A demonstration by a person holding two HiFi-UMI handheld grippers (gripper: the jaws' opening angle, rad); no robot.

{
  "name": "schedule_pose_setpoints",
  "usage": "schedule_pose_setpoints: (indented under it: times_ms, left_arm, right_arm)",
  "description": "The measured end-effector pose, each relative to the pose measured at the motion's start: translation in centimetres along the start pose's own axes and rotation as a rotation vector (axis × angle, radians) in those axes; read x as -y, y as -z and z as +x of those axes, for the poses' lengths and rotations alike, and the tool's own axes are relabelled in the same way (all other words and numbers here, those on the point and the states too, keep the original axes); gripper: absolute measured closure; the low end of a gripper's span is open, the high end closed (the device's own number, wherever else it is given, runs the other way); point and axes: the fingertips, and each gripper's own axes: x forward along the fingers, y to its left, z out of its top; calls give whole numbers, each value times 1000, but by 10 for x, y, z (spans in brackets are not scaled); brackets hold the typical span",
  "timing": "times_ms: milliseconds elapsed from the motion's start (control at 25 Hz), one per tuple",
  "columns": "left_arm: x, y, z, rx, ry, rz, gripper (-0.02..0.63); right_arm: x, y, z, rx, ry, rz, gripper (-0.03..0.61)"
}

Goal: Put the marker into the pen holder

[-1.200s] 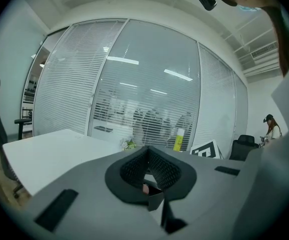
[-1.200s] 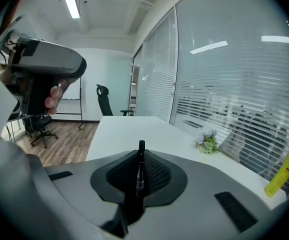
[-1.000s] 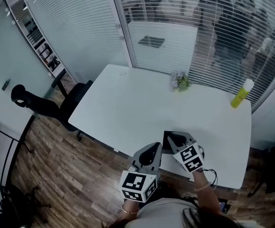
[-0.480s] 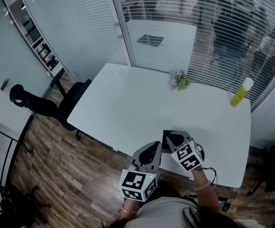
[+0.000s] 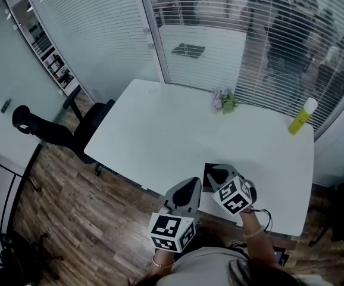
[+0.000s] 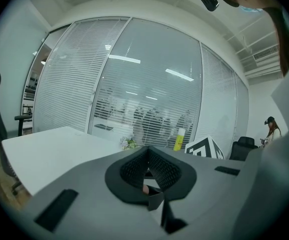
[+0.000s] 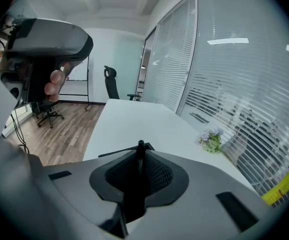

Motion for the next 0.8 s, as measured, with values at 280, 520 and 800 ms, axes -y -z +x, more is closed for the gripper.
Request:
schedule_pose_setpoints:
  times_ms: [280, 520, 800]
  left_arm:
    - [1, 0, 0, 7, 2, -4, 595]
    - [4, 0, -3, 14, 2, -6, 595]
    - [9, -4, -10, 25, -2, -1, 595]
  right_arm:
    - [1, 1, 0, 5, 3, 1, 500]
    - [3, -2, -6, 36, 17, 23, 489]
    - [0, -9, -18, 89, 11, 57, 492]
